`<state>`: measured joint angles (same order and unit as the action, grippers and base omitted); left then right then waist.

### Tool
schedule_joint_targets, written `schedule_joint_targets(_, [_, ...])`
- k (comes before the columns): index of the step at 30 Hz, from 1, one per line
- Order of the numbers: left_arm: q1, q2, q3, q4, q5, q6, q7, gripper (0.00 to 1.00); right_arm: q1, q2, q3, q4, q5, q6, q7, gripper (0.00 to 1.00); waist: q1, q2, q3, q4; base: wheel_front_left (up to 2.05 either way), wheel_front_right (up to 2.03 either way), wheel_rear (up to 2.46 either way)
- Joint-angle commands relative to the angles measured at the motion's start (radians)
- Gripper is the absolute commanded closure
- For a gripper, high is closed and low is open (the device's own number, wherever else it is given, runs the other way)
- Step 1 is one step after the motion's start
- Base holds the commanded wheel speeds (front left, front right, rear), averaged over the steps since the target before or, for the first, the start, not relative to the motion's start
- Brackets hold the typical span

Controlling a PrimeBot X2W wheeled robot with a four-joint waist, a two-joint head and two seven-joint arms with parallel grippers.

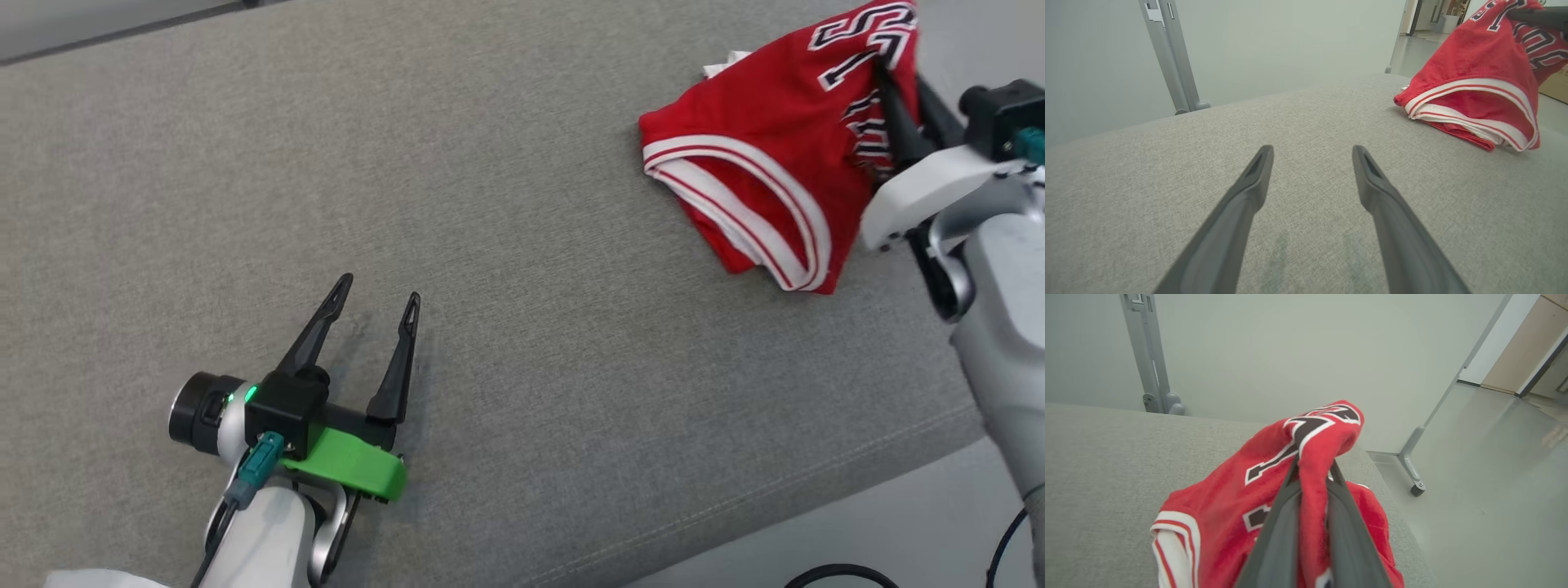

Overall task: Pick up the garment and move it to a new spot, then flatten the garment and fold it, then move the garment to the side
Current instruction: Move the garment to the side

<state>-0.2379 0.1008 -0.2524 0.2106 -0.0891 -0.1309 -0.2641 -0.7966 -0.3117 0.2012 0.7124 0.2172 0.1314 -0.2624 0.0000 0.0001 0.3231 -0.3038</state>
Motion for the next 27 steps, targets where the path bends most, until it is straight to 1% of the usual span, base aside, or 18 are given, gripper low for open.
schedule_joint_targets(1, [-0.027,0.010,0.000,-0.007,0.004,0.001,0.001,0.00,-0.042,-0.028,-0.031,0.038,-0.020,-0.002,-0.003,1.00,0.0000,-0.0001,0.094,0.096,0.00,0.00,0.00])
schedule_joint_targets(4, [-0.044,0.020,-0.015,-0.015,0.012,0.001,0.001,0.00,-0.073,-0.075,-0.089,0.121,-0.062,-0.002,-0.003,1.00,0.0000,-0.0001,0.118,0.124,0.00,0.00,0.00])
schedule_joint_targets(8, [-0.058,0.026,-0.017,-0.028,0.015,0.001,0.001,0.00,-0.098,-0.128,-0.182,0.212,-0.151,-0.002,-0.003,1.00,0.0000,-0.0001,0.133,0.150,0.00,0.00,0.00])
schedule_joint_targets(9, [-0.059,0.028,-0.014,-0.028,0.016,0.001,0.001,0.00,-0.100,-0.139,-0.227,0.229,-0.170,-0.002,-0.003,0.70,0.0000,-0.0001,0.134,0.153,0.00,0.00,0.00])
schedule_joint_targets(10, [-0.059,0.027,-0.012,-0.027,0.016,0.001,0.001,0.00,-0.098,-0.148,-0.269,0.240,-0.199,-0.002,-0.003,0.70,0.0000,-0.0001,0.134,0.156,0.00,0.00,0.00])
schedule_joint_targets(11, [-0.060,0.026,-0.011,-0.026,0.016,0.001,0.001,0.00,-0.094,-0.148,-0.316,0.244,-0.225,-0.002,-0.003,0.00,0.0000,-0.0001,0.133,0.159,0.00,0.00,0.00])
schedule_joint_targets(14, [-0.054,0.025,-0.003,-0.021,0.016,0.001,0.001,0.00,-0.061,-0.124,-0.430,0.222,-0.317,-0.002,-0.003,0.00,0.0000,-0.0001,0.119,0.162,0.00,0.00,0.00])
schedule_joint_targets(16, [-0.042,0.022,0.003,-0.016,0.015,0.001,0.001,0.00,-0.040,-0.099,-0.496,0.187,-0.378,-0.002,-0.003,0.00,0.0000,-0.0001,0.102,0.162,0.00,0.00,0.00])
schedule_joint_targets(18, [-0.031,0.016,0.015,-0.011,0.014,0.001,0.001,0.00,-0.019,-0.048,-0.534,0.128,-0.415,-0.002,-0.003,0.00,0.0000,-0.0001,0.079,0.162,0.00,0.00,0.00])
schedule_joint_targets(21, [-0.011,0.003,0.038,-0.006,0.014,0.001,0.001,0.00,0.040,0.037,-0.504,0.027,-0.417,-0.002,-0.003,0.00,0.0000,-0.0001,0.038,0.166,0.00,0.00,0.00])
schedule_joint_targets(22, [-0.006,0.001,0.046,-0.003,0.016,0.001,0.001,0.00,0.065,0.057,-0.475,-0.005,-0.411,-0.002,-0.003,0.00,0.0000,-0.0001,0.024,0.167,0.00,0.00,0.00])
schedule_joint_targets(23, [-0.006,0.001,0.046,-0.003,0.016,0.001,0.001,0.00,0.065,0.057,-0.475,-0.005,-0.411,-0.002,-0.003,0.00,0.0000,-0.0001,0.024,0.167,0.00,0.00,0.00])
schedule_joint_targets(26, [0.019,-0.008,0.069,0.006,0.019,0.002,0.001,0.00,0.138,0.114,-0.384,-0.086,-0.360,-0.002,-0.003,0.00,0.0000,-0.0001,-0.020,0.174,0.00,0.00,0.00])
schedule_joint_targets(27, [0.037,-0.014,0.087,0.011,0.017,0.004,0.001,0.00,0.190,0.144,-0.332,-0.127,-0.316,-0.002,-0.003,0.00,0.0000,-0.0001,-0.049,0.182,0.00,0.00,0.00])
